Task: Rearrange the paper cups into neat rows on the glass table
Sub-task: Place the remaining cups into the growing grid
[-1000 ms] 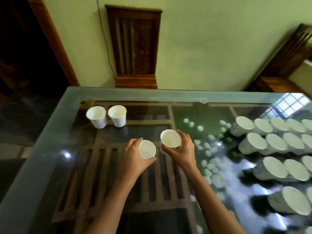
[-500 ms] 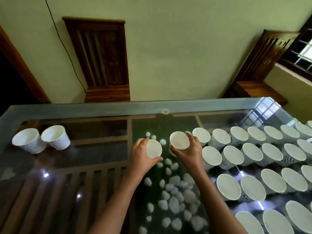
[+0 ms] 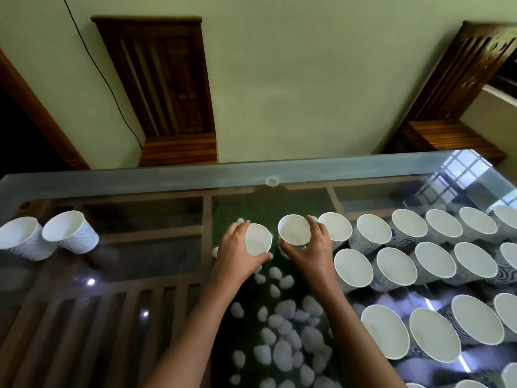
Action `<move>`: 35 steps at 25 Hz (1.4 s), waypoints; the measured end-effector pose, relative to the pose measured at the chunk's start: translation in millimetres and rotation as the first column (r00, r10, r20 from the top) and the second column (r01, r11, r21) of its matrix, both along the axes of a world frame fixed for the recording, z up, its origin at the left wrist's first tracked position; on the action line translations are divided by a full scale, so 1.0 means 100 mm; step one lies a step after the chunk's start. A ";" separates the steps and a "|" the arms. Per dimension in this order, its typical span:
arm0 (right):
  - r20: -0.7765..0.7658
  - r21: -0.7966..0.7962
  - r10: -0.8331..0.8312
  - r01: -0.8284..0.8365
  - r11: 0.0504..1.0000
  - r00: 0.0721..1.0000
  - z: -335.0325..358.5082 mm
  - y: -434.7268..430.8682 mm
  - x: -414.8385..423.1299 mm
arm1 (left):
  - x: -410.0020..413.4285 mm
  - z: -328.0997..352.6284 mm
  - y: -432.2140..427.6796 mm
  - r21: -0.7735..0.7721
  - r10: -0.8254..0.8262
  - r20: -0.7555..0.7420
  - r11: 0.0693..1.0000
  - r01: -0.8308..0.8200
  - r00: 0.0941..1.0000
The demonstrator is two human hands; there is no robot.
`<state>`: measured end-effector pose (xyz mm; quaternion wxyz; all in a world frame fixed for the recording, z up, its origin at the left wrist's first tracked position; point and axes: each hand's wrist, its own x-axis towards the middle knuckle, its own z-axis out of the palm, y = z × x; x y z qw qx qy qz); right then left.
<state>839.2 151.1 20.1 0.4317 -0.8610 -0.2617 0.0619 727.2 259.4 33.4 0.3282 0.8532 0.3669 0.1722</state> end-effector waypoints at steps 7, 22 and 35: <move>-0.047 -0.019 0.052 -0.053 0.998 0.998 0.06 -0.17 -0.14 | -0.18 0.04 -0.26 0.026 -0.011 0.003 1.000 0.011 1.000; 0.001 0.136 -0.131 0.130 0.982 0.991 0.32 -1.15 -0.57 | 0.07 -0.01 -1.02 -0.036 -0.157 0.076 0.986 0.160 0.985; 0.025 -0.032 0.357 -0.356 0.934 0.934 0.46 0.12 -1.46 | -1.44 0.06 0.18 0.030 0.169 0.160 0.984 -0.176 0.973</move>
